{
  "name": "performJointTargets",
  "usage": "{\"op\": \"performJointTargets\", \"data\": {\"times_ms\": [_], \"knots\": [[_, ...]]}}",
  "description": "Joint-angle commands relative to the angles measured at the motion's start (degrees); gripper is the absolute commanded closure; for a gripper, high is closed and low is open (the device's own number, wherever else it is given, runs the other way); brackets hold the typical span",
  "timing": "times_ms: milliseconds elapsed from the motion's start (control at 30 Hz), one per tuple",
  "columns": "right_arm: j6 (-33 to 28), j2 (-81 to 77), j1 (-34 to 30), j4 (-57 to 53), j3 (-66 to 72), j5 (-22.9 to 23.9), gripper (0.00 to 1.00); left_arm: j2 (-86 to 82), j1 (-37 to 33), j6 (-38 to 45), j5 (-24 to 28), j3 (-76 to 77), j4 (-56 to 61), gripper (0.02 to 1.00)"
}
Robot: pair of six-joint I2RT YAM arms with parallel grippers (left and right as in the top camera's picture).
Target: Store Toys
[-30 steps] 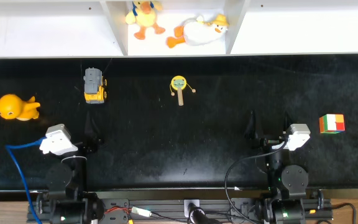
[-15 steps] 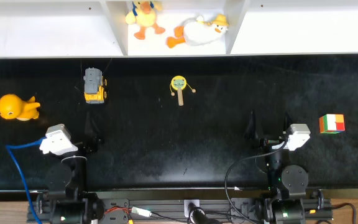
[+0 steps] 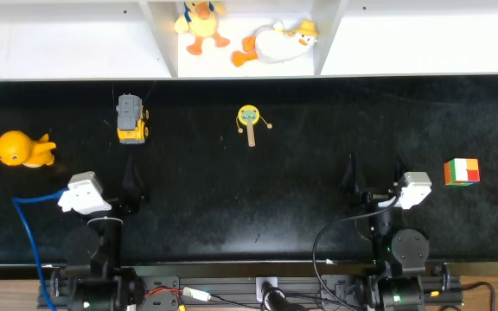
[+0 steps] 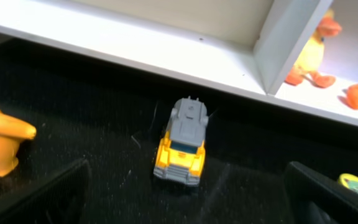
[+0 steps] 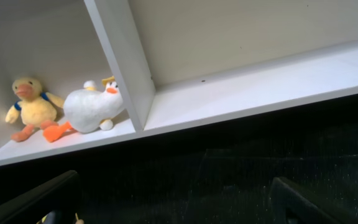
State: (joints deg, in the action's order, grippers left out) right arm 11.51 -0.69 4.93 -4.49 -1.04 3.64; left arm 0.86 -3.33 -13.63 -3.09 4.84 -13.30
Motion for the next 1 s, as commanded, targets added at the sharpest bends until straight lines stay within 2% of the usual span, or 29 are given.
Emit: {"op": "performJointTargets", "data": {"times_ms": [33,367,600,767,1000], "knots": [[-0.37,0.44,0.31,0.35,0.79,0.46,0.005,1.27,0.46,-1.49,0.26,9.70,-5.44,0.018],[-0.37,0.44,0.31,0.35,0.79,0.46,0.005,24.24,0.39,-0.96,-9.46,39.17,-27.56,0.020],[-0.37,0.44,0.31,0.35,0.79,0.46,0.005,46.77,-0.96,1.90,-12.96,57.64,-34.88,0.020],[-0.37,0.44,0.31,0.35,0.79,0.46,0.005,58.93,-9.22,3.06,-12.37,64.54,-33.40,0.023],[-0.37,0.44,0.31,0.35,0.79,0.46,0.005,66.77,-24.00,3.08,-10.93,64.85,-31.39,0.020]]}}
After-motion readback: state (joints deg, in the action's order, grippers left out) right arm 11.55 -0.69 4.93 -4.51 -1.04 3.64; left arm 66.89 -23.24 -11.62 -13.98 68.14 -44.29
